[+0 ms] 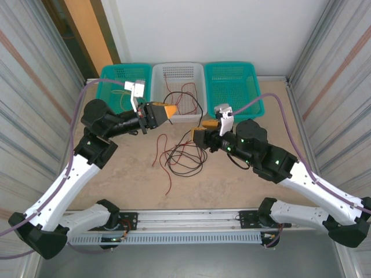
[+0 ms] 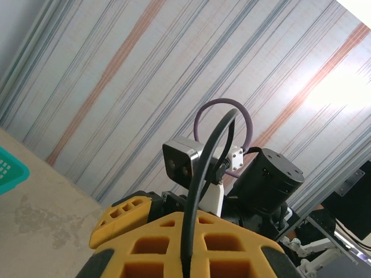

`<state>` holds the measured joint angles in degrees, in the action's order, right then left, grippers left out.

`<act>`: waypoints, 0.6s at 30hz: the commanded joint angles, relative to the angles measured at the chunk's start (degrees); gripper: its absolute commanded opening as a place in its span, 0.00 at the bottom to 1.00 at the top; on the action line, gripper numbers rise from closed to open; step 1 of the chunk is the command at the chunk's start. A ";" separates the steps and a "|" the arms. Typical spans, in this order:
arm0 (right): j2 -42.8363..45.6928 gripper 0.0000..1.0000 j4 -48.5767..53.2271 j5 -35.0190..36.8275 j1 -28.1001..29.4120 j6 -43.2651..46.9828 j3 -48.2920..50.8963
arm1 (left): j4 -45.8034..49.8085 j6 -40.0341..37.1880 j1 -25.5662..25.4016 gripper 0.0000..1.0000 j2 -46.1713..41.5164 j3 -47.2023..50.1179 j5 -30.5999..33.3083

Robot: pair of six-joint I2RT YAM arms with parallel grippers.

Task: Untangle the cables

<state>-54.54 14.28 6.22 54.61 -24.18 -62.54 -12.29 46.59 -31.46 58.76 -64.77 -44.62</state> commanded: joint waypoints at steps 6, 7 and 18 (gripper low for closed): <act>-0.39 0.39 -2.02 0.11 -0.56 1.65 -3.45 | -2.12 0.18 0.79 0.00 -0.10 0.61 -2.03; -0.41 0.38 -1.90 0.11 -0.60 1.76 -3.63 | -2.12 0.19 0.79 0.00 -0.05 0.61 -2.06; -1.35 0.01 1.41 1.79 -0.56 1.79 -5.02 | 0.88 0.08 2.66 0.00 -0.14 0.88 0.39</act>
<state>-55.55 14.04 6.28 54.35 -22.85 -65.30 -11.99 46.61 -29.61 59.07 -64.34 -45.17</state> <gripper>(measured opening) 0.044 0.076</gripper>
